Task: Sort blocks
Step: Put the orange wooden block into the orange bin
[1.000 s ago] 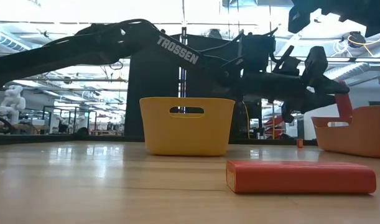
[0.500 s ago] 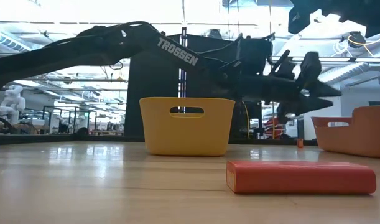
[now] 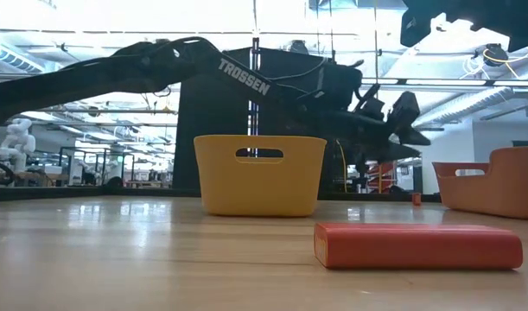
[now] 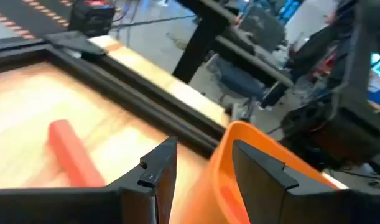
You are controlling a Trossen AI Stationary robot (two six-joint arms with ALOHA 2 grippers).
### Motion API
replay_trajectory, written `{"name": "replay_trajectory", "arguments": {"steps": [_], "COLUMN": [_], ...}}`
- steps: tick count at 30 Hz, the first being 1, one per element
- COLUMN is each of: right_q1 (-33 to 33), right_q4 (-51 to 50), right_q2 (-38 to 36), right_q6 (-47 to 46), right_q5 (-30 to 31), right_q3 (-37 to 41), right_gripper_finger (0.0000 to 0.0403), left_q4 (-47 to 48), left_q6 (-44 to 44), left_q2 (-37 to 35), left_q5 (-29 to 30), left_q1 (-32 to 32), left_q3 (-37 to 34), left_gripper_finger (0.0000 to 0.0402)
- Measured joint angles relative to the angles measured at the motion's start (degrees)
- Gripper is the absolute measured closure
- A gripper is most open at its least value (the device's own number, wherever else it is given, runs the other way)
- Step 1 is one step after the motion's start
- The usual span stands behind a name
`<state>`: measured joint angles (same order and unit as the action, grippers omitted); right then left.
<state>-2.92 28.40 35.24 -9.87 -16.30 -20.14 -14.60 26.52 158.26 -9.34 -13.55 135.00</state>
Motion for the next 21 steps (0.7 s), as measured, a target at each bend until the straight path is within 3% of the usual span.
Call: {"name": "replay_trajectory", "arguments": {"steps": [2,6,12,21], "right_q1": [-0.1,-1.4,-4.9,-9.9], "right_q4": [0.0,-2.0,-24.0,-50.3], "right_q2": [0.0,-1.5,-2.9,3.1], "right_q6": [-0.5,-5.5,-8.2,-11.7], "right_q5": [3.6,17.7,26.9,42.8], "right_q3": [0.0,-0.2,-12.4,-31.0], "right_gripper_finger": [0.0234,0.0234,0.0234,0.0234], "left_q4": [1.6,6.0,12.6,29.7], "left_q6": [0.1,-0.1,-4.8,-14.0], "left_q2": [0.0,-0.8,-6.3,-14.1], "left_q5": [0.2,-4.0,-3.6,-1.2], "left_q1": [-0.4,-1.1,-1.9,-4.9], "left_q3": [0.0,0.0,0.0,0.0], "left_gripper_finger": [0.0252,0.0252,0.0252,0.0252]}}
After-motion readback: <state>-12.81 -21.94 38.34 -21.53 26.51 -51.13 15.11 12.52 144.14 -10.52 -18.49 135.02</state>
